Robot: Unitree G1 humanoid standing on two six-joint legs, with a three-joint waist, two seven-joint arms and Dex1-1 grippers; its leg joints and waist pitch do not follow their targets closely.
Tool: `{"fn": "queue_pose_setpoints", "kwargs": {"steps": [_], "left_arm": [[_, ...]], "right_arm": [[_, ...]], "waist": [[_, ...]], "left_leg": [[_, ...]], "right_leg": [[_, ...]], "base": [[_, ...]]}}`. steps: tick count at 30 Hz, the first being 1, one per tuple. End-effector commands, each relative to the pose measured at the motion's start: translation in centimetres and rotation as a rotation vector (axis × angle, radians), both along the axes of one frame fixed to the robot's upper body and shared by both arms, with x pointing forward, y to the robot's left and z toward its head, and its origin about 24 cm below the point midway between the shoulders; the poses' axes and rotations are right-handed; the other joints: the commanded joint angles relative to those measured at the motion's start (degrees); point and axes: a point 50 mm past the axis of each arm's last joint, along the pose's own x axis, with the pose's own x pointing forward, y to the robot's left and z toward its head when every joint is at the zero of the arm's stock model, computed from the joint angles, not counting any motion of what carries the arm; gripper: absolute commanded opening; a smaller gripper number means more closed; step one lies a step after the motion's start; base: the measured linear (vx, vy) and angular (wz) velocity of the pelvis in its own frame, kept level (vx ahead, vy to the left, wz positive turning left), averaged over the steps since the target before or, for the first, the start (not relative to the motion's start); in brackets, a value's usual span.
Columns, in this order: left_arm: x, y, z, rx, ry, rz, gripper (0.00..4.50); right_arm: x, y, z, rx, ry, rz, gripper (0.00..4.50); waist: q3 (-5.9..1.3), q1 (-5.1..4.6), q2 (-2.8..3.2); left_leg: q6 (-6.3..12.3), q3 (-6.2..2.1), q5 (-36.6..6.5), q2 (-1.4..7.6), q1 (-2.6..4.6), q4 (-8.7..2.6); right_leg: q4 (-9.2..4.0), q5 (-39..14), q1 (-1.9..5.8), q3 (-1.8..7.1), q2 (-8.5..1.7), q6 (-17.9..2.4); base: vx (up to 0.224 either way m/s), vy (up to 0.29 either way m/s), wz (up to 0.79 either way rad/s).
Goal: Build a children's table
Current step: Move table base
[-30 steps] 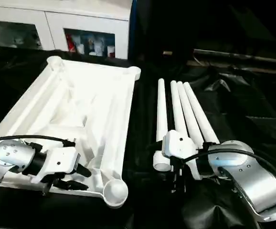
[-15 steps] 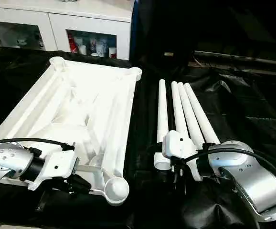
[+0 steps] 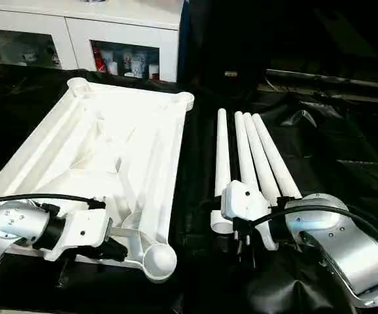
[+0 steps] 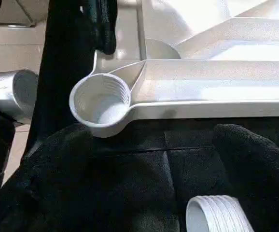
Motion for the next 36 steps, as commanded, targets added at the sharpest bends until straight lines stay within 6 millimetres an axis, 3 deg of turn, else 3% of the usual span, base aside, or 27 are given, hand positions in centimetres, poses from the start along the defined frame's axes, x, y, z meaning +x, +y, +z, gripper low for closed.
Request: {"fn": "queue_pose_setpoints", "kwargs": {"steps": [1,12,13,21,22,27,28,36], "left_arm": [[-0.2,-0.3,0.5,-0.018,-0.006,-0.012,0.46],[-0.2,-0.1,0.2,0.002,-0.032,0.001,1.14],[-0.1,0.2,-0.2,0.039,-0.055,-0.004,1.43],[-0.2,0.6,-0.9,0.070,-0.043,0.000,1.43],[-0.1,0.6,-0.9,0.070,-0.041,0.001,1.15],[-0.1,0.7,-1.0,0.067,-0.036,0.009,0.95],[0.0,0.7,-0.9,0.060,-0.041,0.013,0.69],[0.1,0.6,-0.9,0.052,-0.039,0.011,0.15]], "right_arm": [[-0.4,0.2,0.2,-0.004,0.006,0.019,4.50],[-0.7,0.4,0.3,0.008,0.016,0.030,4.50],[-0.8,0.4,0.3,0.010,0.024,0.035,4.50],[-0.8,0.6,0.0,0.009,0.034,0.041,4.50],[-0.8,0.6,0.0,0.010,0.035,0.041,4.50],[-0.8,0.6,-0.1,0.009,0.037,0.040,4.50],[-0.8,0.6,-0.1,0.008,0.038,0.040,4.50],[-0.8,0.6,-0.2,0.006,0.038,0.039,4.50]], "waist": [[-2.35,0.06,0.60],[-2.51,0.09,0.54],[-2.50,0.08,0.59],[-2.53,0.13,0.71],[-2.54,0.13,0.73],[-2.42,0.10,0.63],[-2.36,0.10,0.63],[-2.11,0.17,0.68]], "left_leg": [[0.57,-0.59,-14.10,2.90,0.75,-4.34],[0.68,-0.57,-13.75,2.90,0.71,-4.24],[0.75,-0.59,-13.66,2.90,0.68,-4.22],[0.55,-0.60,-13.58,2.88,0.72,-4.22],[0.53,-0.58,-13.72,2.89,0.78,-4.24],[0.47,-0.59,-14.11,2.89,0.75,-4.28],[0.45,-0.59,-14.43,2.90,0.78,-4.29],[0.12,-0.71,-16.47,2.93,0.85,-4.48]], "right_leg": [[-4.82,-11.63,1.92,3.22,-4.54,-9.87],[-4.77,-11.76,1.94,3.20,-4.52,-9.31],[-4.84,-11.82,1.96,3.24,-4.51,-8.94],[-4.69,-10.67,1.87,3.21,-4.52,-9.35],[-4.71,-10.69,1.88,3.20,-4.53,-9.43],[-4.73,-11.10,1.86,3.20,-4.52,-9.42],[-4.80,-11.63,1.82,3.22,-4.58,-9.38],[-5.24,-16.10,1.62,3.27,-4.68,-8.37]], "base": [[0.000,0.000,0.00],[0.000,0.000,0.00],[0.000,0.000,0.00],[0.000,0.000,0.00],[0.000,0.000,0.00],[0.000,0.000,0.00],[0.000,0.000,0.00],[0.000,0.000,0.00]]}}
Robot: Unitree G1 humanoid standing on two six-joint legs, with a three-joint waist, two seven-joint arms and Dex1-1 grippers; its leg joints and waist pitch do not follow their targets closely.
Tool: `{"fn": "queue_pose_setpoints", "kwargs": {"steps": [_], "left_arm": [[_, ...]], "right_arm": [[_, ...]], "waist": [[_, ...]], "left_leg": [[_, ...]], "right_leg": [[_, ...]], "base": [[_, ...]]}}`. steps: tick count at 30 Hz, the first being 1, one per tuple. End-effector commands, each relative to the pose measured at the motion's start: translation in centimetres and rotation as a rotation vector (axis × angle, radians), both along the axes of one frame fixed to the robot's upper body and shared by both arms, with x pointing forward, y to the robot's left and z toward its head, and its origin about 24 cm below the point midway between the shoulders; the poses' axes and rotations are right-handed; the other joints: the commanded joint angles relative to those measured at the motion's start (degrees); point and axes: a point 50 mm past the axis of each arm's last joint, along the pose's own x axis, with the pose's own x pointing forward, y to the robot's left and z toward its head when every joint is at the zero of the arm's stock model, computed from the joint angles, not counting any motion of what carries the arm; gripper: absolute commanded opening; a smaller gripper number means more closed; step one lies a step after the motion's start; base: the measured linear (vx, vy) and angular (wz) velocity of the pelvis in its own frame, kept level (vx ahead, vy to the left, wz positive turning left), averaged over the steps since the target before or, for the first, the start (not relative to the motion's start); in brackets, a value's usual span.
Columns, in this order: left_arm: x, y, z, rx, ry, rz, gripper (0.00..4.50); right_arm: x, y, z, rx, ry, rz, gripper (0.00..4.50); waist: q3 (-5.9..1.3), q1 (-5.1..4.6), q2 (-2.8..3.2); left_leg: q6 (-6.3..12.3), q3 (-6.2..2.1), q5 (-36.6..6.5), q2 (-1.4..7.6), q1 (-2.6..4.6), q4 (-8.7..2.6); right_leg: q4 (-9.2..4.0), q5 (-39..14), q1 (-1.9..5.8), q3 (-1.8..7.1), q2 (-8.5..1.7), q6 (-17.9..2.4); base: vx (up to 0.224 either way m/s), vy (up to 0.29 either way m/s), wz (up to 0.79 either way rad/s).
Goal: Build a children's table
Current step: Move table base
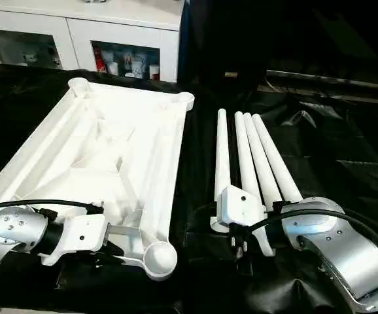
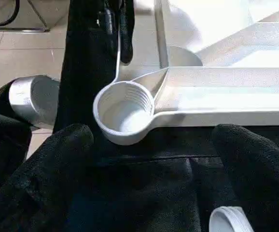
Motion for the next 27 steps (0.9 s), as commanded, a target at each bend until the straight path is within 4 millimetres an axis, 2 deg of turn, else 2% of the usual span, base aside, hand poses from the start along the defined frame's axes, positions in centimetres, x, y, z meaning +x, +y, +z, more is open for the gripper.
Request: {"fn": "queue_pose_setpoints", "kwargs": {"steps": [1,4,5,6,8,9,10,11,12,13,15,16,19,20,21,22,23,27], "left_arm": [[0.4,-0.1,0.0,-0.010,-0.026,0.012,0.07],[0.5,-0.1,0.0,-0.013,-0.029,0.015,0.07],[0.6,0.0,0.1,-0.014,-0.037,0.017,0.07],[0.8,0.0,0.1,-0.013,-0.049,0.018,0.07],[1.1,0.1,0.2,-0.014,-0.063,0.027,0.07],[1.2,0.2,0.2,-0.012,-0.066,0.031,0.07],[1.6,0.5,0.2,-0.002,-0.082,0.048,0.07],[2.1,0.9,0.2,0.010,-0.094,0.072,0.07],[2.3,1.1,0.2,0.019,-0.101,0.086,0.07],[3.5,2.2,0.3,0.046,-0.143,0.139,0.07],[3.8,2.5,0.3,0.050,-0.149,0.153,0.07],[4.3,2.9,0.5,0.054,-0.168,0.178,0.07],[4.7,3.2,0.8,0.058,-0.194,0.197,0.07],[5.1,3.5,0.9,0.067,-0.217,0.221,0.07],[5.6,3.7,1.1,0.075,-0.254,0.235,0.07],[5.9,3.9,1.2,0.085,-0.268,0.247,0.07],[6.1,4.1,1.2,0.097,-0.279,0.246,0.07],[7.1,4.3,1.5,0.084,-0.341,0.251,0.07]], "right_arm": [[-0.1,-0.1,0.0,-0.011,0.002,0.004,4.50],[0.0,-0.1,0.0,-0.010,0.001,0.003,4.50],[0.0,0.0,0.0,-0.009,-0.002,0.000,4.50],[0.2,0.0,0.1,-0.006,-0.013,-0.011,4.50],[0.5,0.1,0.3,0.001,-0.039,-0.047,4.50],[0.7,0.1,0.3,0.004,-0.051,-0.064,4.50],[1.0,0.1,0.5,0.012,-0.070,-0.106,4.50],[1.3,0.2,0.5,0.019,-0.078,-0.137,4.50],[1.4,0.3,0.6,0.023,-0.081,-0.146,4.50],[1.6,0.6,0.5,0.034,-0.095,-0.167,4.50],[1.6,0.6,0.4,0.037,-0.099,-0.172,4.50],[1.7,0.8,0.3,0.040,-0.108,-0.182,4.50],[1.8,0.8,0.1,0.047,-0.117,-0.207,4.50],[1.9,0.9,0.0,0.053,-0.123,-0.223,4.50],[2.1,0.9,-0.2,0.058,-0.127,-0.240,4.50],[2.2,1.0,-0.3,0.059,-0.130,-0.250,4.50],[2.3,1.0,-0.4,0.060,-0.131,-0.255,4.50],[2.6,1.1,-0.8,0.059,-0.136,-0.266,4.50]], "waist": [[-2.10,0.10,0.84],[-2.15,0.05,0.73],[-2.22,0.06,1.11],[-2.18,-0.03,1.10],[-2.31,0.12,1.83],[-2.30,0.04,1.60],[-2.34,0.22,2.07],[-2.22,0.07,2.34],[-2.22,0.10,2.16],[-2.23,0.26,2.87],[-2.24,0.31,2.83],[-2.31,0.32,3.22],[-2.29,0.01,3.32],[-2.36,0.02,3.43],[-2.38,-0.04,3.23],[-2.49,0.01,3.25],[-2.58,-0.08,3.34],[-2.67,0.17,3.24]], "left_leg": [[0.01,-0.80,-16.77,2.89,0.80,-4.58],[-0.16,-0.83,-16.89,2.90,0.77,-4.61],[-0.20,-0.92,-16.66,2.86,0.68,-4.60],[-0.21,-0.88,-16.87,2.84,0.69,-4.62],[-0.53,-0.91,-17.15,2.76,0.84,-4.49],[-0.50,-0.81,-16.95,2.74,0.81,-4.48],[-0.59,-0.93,-16.91,2.73,0.80,-4.48],[-0.73,-0.78,-17.27,2.60,0.85,-4.47],[-0.83,-0.85,-17.34,2.57,0.80,-4.47],[-0.90,-0.85,-17.31,2.42,0.78,-4.31],[-0.93,-0.83,-17.42,2.27,0.76,-4.32],[-1.18,-0.92,-17.47,2.36,0.73,-4.35],[-1.30,-1.19,-17.04,2.41,0.19,-4.60],[-1.31,-1.19,-17.14,2.46,0.38,-4.56],[-1.26,-1.12,-17.11,2.51,0.49,-4.51],[-1.15,-0.95,-16.29,2.50,0.68,-4.31],[-1.17,-0.95,-15.48,2.51,0.58,-4.31],[-0.73,-0.85,-14.28,2.52,0.55,-4.19]], "right_leg": [[-5.28,-16.59,1.62,3.26,-4.70,-8.46],[-5.18,-15.88,1.65,3.25,-4.65,-8.57],[-5.10,-15.46,1.75,3.24,-4.71,-8.65],[-5.21,-15.49,1.70,3.24,-4.65,-8.61],[-5.10,-14.16,1.66,3.25,-4.58,-9.27],[-5.18,-13.84,1.66,3.29,-4.56,-9.38],[-5.00,-13.91,1.77,3.23,-4.66,-9.72],[-5.31,-14.40,1.55,3.27,-4.50,-9.81],[-5.20,-14.87,1.69,3.20,-4.52,-9.82],[-5.36,-15.44,1.63,3.25,-4.51,-9.59],[-5.38,-16.73,1.67,3.19,-4.49,-9.22],[-5.36,-17.22,1.79,3.18,-4.59,-9.02],[-5.26,-17.99,2.10,2.96,-4.71,-8.60],[-5.30,-18.09,1.88,2.96,-4.68,-8.53],[-5.31,-17.40,1.80,3.02,-4.62,-8.68],[-5.20,-15.14,1.61,3.17,-4.58,-9.26],[-4.83,-12.42,1.79,3.14,-4.51,-10.20],[-4.71,-10.85,1.83,3.08,-4.65,-10.39]], "base": [[0.000,0.000,0.00],[0.000,0.000,0.00],[0.000,0.000,0.00],[0.000,0.000,0.00],[0.000,0.000,0.00],[0.000,0.000,0.00],[0.000,0.000,0.00],[0.000,0.000,0.00],[0.000,0.000,0.00],[0.000,0.000,0.00],[0.000,0.000,0.00],[0.000,0.000,0.00],[0.000,0.000,0.00],[0.000,0.000,0.00],[0.000,0.000,0.00],[0.000,0.000,0.00],[0.000,0.000,0.00],[0.000,0.000,0.00]]}}
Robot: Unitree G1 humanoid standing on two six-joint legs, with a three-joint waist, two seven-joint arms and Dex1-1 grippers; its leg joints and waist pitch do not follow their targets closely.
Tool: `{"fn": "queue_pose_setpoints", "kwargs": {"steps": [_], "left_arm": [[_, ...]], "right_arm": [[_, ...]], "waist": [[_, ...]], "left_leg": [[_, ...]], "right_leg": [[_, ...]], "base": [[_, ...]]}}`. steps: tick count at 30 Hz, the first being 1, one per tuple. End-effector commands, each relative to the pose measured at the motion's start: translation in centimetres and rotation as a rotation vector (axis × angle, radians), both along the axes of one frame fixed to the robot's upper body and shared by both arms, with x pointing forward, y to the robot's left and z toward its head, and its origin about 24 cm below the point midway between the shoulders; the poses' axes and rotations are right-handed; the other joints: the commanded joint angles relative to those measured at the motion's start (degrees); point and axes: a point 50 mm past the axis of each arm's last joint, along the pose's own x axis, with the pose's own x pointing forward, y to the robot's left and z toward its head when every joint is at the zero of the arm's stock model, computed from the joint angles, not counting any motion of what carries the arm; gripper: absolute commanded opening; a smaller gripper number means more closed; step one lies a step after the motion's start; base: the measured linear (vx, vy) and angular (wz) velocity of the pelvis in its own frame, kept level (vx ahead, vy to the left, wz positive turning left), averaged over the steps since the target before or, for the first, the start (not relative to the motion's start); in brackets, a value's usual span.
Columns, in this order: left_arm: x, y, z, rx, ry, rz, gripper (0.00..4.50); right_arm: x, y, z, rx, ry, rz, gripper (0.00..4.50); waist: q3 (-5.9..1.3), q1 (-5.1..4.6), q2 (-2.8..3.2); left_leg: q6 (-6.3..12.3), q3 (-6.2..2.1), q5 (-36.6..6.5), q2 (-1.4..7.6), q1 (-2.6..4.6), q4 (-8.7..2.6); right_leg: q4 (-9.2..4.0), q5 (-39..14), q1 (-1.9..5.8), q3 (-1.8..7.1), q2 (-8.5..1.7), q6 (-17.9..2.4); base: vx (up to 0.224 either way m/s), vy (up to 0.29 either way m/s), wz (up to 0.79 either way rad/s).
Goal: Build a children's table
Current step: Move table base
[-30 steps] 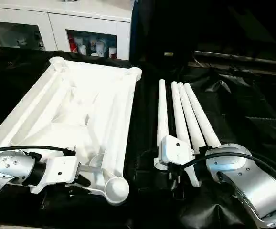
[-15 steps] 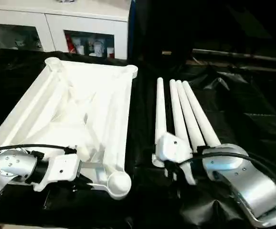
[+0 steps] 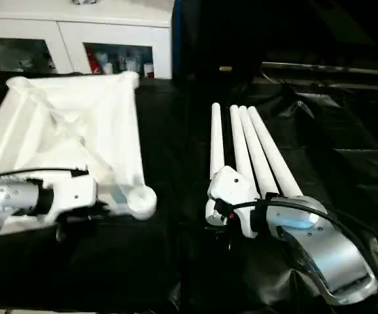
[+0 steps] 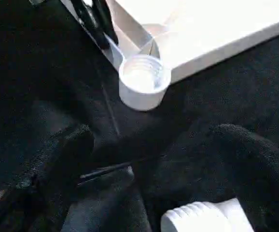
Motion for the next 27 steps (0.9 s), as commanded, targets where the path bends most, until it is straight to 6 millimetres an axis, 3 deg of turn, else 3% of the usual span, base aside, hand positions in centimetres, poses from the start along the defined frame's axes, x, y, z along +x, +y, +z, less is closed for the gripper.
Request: {"fn": "queue_pose_setpoints", "kwargs": {"steps": [1,5,8,12,21,25,27], "left_arm": [[1.1,0.3,1.2,0.005,-0.106,0.035,0.07],[1.5,0.3,1.1,-0.006,-0.121,0.037,0.07],[1.9,0.8,0.9,0.022,-0.129,0.054,0.07],[1.5,-0.7,2.2,-0.117,-0.093,0.034,0.07],[2.8,0.5,4.8,0.035,-0.292,0.043,0.07],[2.4,1.2,4.7,0.083,-0.264,0.070,0.07],[1.8,0.8,3.6,0.073,-0.219,0.070,0.07]], "right_arm": [[0.3,0.0,0.1,-0.008,-0.022,-0.003,4.50],[0.6,0.1,-0.2,-0.006,-0.028,-0.011,4.50],[1.0,0.1,-0.2,-0.005,-0.038,-0.023,4.50],[1.4,-0.3,-0.1,-0.003,-0.052,-0.043,4.50],[1.7,-0.5,-0.2,0.002,-0.060,-0.057,4.50],[1.7,-0.3,-0.4,0.007,-0.061,-0.051,4.50],[1.7,-0.2,-0.4,0.009,-0.061,-0.048,4.50]], "waist": [[-3.40,0.36,0.55],[-3.51,0.31,0.35],[-3.42,0.28,0.32],[-3.45,0.28,0.34],[-3.97,0.34,0.09],[-4.08,0.23,0.11],[-4.29,0.33,0.13]], "left_leg": [[-0.37,-0.76,-14.08,2.47,0.55,-4.19],[-0.16,-0.63,-13.23,2.44,0.46,-4.07],[-0.21,-0.61,-13.75,2.43,0.49,-4.15],[-0.51,-0.48,-13.95,2.58,0.70,-4.15],[1.06,-0.38,-7.96,2.38,0.06,-3.50],[1.28,-0.32,-6.90,2.39,0.03,-3.38],[1.40,-0.31,-6.07,2.51,0.04,-3.27]], "right_leg": [[-4.59,-10.41,2.05,3.20,-4.70,-10.30],[-4.40,-8.56,2.15,3.19,-4.76,-10.81],[-4.58,-10.90,2.16,3.22,-4.86,-10.29],[-4.61,-12.07,2.02,3.27,-5.00,-10.53],[-3.53,-1.67,2.46,3.06,-4.59,-11.74],[-3.28,-0.28,2.43,3.01,-4.53,-11.91],[-3.08,1.18,2.42,3.00,-4.57,-12.54]], "base": [[0.000,0.000,0.00],[0.000,0.000,0.00],[0.000,0.000,0.00],[0.000,0.000,0.00],[0.000,0.000,0.00],[0.000,0.000,0.00],[0.000,0.000,0.00]]}}
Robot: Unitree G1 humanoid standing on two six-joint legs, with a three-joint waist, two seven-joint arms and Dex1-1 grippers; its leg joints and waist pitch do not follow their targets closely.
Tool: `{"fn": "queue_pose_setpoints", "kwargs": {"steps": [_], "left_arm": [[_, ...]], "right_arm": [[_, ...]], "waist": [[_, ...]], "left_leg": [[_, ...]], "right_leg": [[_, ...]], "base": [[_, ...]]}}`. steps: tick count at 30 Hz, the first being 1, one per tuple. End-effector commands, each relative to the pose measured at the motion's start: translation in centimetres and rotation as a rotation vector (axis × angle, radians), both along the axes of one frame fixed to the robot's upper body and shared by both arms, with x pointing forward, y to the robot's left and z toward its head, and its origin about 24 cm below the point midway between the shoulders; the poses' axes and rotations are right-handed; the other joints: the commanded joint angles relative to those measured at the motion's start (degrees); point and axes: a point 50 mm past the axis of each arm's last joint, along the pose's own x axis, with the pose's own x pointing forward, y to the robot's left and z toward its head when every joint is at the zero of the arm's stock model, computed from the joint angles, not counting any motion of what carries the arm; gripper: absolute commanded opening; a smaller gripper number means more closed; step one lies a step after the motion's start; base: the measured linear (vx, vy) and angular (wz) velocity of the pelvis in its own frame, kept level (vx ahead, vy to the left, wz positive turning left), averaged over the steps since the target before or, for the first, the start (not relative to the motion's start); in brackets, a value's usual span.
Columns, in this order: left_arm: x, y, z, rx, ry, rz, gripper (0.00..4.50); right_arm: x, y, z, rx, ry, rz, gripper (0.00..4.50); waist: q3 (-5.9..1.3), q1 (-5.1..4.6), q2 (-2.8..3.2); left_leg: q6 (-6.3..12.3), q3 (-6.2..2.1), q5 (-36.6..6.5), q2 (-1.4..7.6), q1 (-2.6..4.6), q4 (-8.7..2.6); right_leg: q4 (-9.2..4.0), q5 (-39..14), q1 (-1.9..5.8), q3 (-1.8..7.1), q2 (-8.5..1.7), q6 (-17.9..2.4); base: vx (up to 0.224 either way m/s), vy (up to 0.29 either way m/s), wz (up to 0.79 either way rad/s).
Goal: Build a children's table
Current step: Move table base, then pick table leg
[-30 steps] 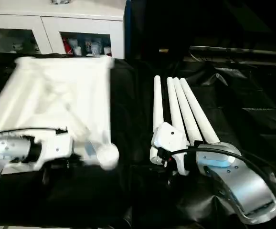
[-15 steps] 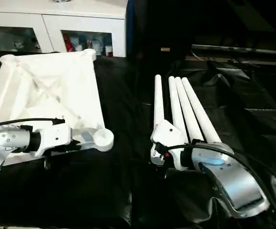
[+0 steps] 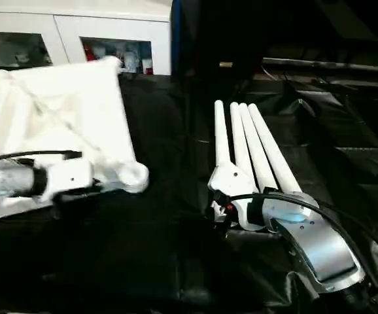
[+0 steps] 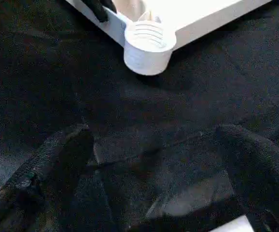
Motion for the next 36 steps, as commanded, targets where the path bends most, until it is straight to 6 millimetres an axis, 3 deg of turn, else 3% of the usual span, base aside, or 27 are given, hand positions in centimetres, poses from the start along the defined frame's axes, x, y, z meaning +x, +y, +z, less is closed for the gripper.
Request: {"fn": "queue_pose_setpoints", "kwargs": {"steps": [1,4,11,13,14,15,16,22,24,28,30,33,36], "left_arm": [[0.0,-0.2,1.2,0.009,-0.072,0.023,0.07],[-0.6,-0.7,0.4,-0.008,-0.028,0.025,0.07],[-1.7,-1.6,-1.5,-0.026,0.018,-0.035,0.07],[-1.9,-1.3,-1.7,-0.015,0.030,-0.025,0.49],[-1.9,-1.1,-1.7,-0.011,0.037,-0.016,0.49],[-2.0,-0.9,-1.6,-0.007,0.046,-0.016,0.65],[-1.9,-0.7,-1.3,-0.011,0.034,-0.006,0.71],[-1.6,0.2,0.8,-0.072,-0.012,0.012,1.16],[-2.1,0.2,2.5,-0.149,-0.005,0.020,1.29],[-3.3,0.2,3.7,-0.209,0.060,0.012,1.58],[-3.4,-0.1,4.6,-0.272,0.027,0.014,1.72],[-2.2,-1.4,5.4,-0.445,-0.094,0.100,1.95],[-2.2,-1.9,5.1,-0.469,-0.078,0.107,2.25]], "right_arm": [[0.2,-0.1,0.2,-0.003,-0.016,-0.007,4.50],[0.1,-0.2,0.2,-0.004,-0.016,-0.006,4.50],[0.2,-0.2,0.2,-0.007,-0.020,-0.005,4.50],[0.2,-0.2,0.3,-0.007,-0.023,-0.005,4.50],[0.2,-0.2,0.3,-0.007,-0.024,-0.006,4.50],[0.2,-0.2,0.4,-0.005,-0.023,-0.009,4.50],[0.2,-0.3,0.4,-0.005,-0.024,-0.018,4.50],[0.9,-0.3,0.6,-0.033,-0.035,-0.102,4.50],[1.6,-0.4,0.6,-0.081,-0.049,-0.185,4.50],[2.2,-0.4,0.5,-0.126,-0.031,-0.251,4.50],[3.2,-0.3,0.4,-0.138,-0.003,-0.337,4.50],[6.6,0.4,0.9,-0.012,0.131,-0.643,4.50],[7.2,0.9,1.1,0.006,0.157,-0.674,4.50]], "waist": [[-4.50,0.34,0.57],[-4.47,0.36,0.56],[-4.43,0.60,0.27],[-4.53,0.62,0.22],[-4.54,0.61,0.24],[-4.55,0.61,0.23],[-4.58,0.54,-0.16],[-4.40,0.51,-0.51],[-4.34,0.49,-0.55],[-3.84,0.33,-0.63],[-3.59,0.11,-0.68],[-3.54,-0.37,-0.56],[-3.59,-0.30,-0.43]], "left_leg": [[1.60,-0.53,-5.65,2.36,0.87,-3.43],[1.79,-0.45,-6.00,2.31,0.85,-3.38],[0.98,-0.39,-9.36,2.32,0.96,-3.55],[0.77,-0.42,-9.60,2.37,1.01,-3.60],[0.65,-0.43,-9.69,2.37,1.00,-3.62],[0.58,-0.45,-9.84,2.38,1.03,-3.66],[0.50,-0.40,-10.12,2.34,1.05,-3.67],[-0.56,-0.37,-12.02,2.15,1.19,-3.79],[-1.24,-0.42,-12.59,2.17,1.28,-3.87],[-1.96,-0.44,-15.08,2.04,1.45,-3.94],[-2.15,-0.38,-16.14,1.81,1.53,-3.94],[-3.67,-0.57,-17.25,1.65,1.71,-3.87],[-4.49,-0.66,-18.31,1.73,1.95,-4.06]], "right_leg": [[-2.94,2.66,3.16,3.01,-4.60,-13.00],[-3.00,2.57,3.13,3.00,-4.60,-13.24],[-3.69,-4.79,3.08,3.07,-4.75,-11.68],[-3.70,-5.37,3.06,3.06,-4.77,-11.31],[-3.74,-5.56,3.01,3.05,-4.72,-11.09],[-3.75,-5.76,2.97,3.04,-4.71,-11.01],[-3.82,-6.13,2.96,3.03,-4.65,-10.78],[-4.10,-11.01,2.61,3.09,-4.66,-9.82],[-4.02,-12.62,2.49,3.09,-4.74,-9.82],[-4.28,-17.65,2.17,3.18,-4.71,-9.14],[-4.63,-21.01,1.85,3.30,-4.58,-8.22],[-4.88,-23.31,1.61,3.18,-4.59,-8.06],[-4.95,-23.75,1.47,3.14,-4.51,-6.66]], "base": [[0.000,0.000,0.00],[0.000,0.000,0.00],[0.000,0.000,0.00],[0.000,0.000,0.00],[0.000,0.000,0.00],[0.000,0.000,0.00],[0.000,0.000,0.00],[0.000,0.000,0.00],[0.000,0.000,0.00],[0.000,0.000,0.00],[0.000,0.000,0.00],[0.000,0.000,0.00],[0.000,0.000,0.00]]}}
